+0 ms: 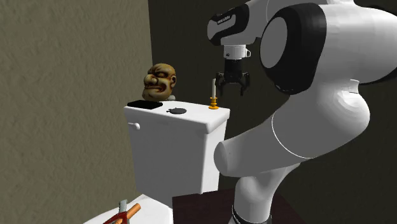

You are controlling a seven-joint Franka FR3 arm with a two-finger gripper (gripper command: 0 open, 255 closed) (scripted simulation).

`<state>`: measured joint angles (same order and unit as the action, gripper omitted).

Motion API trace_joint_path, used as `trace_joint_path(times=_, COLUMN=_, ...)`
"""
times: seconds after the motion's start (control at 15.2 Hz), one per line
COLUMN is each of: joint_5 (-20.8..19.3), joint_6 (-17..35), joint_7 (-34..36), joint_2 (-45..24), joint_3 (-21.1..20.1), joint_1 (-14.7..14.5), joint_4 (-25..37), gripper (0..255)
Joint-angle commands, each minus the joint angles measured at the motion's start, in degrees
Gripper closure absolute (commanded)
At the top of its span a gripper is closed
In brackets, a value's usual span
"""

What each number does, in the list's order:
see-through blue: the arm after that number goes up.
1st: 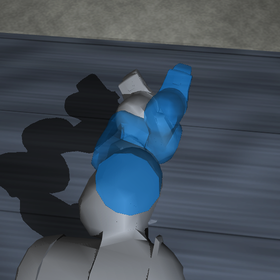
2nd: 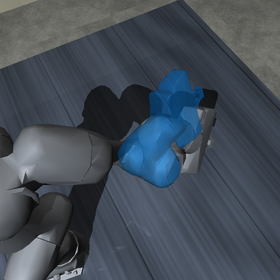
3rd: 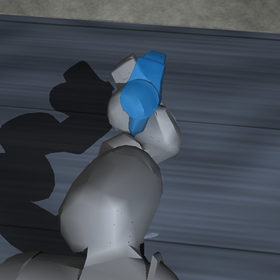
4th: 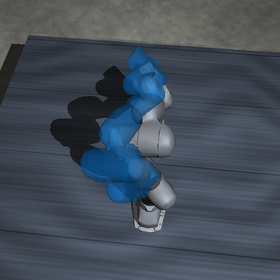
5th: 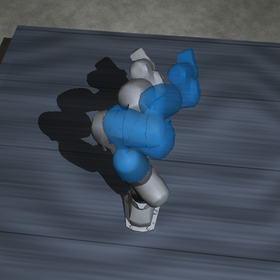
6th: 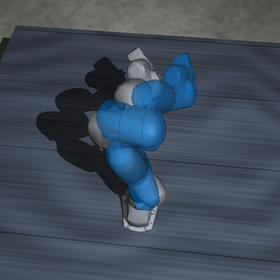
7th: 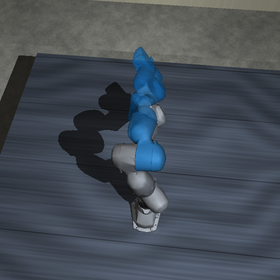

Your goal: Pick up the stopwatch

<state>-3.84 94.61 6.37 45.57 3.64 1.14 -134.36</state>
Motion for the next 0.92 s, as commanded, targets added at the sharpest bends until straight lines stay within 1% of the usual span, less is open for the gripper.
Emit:
trace_joint_path(times=0.0, joint_5=0.0, joint_6=0.0, joint_7=0.0, joint_2=0.0, joint_3=0.0, joint_1=0.0, joint_4=0.0, gripper=0)
trace_joint_path(times=0.46, joint_5=3.4, joint_6=1.2, joint_7=0.3, joint_2=-10.5, joint_3=-5.4, joint_1=-5.3, joint_4=6.2, gripper=0)
trace_joint_path(times=0.86, joint_5=5.3, joint_6=1.3, joint_7=0.5, joint_2=-19.6, joint_3=-10.0, joint_1=-9.1, joint_4=12.7, gripper=0)
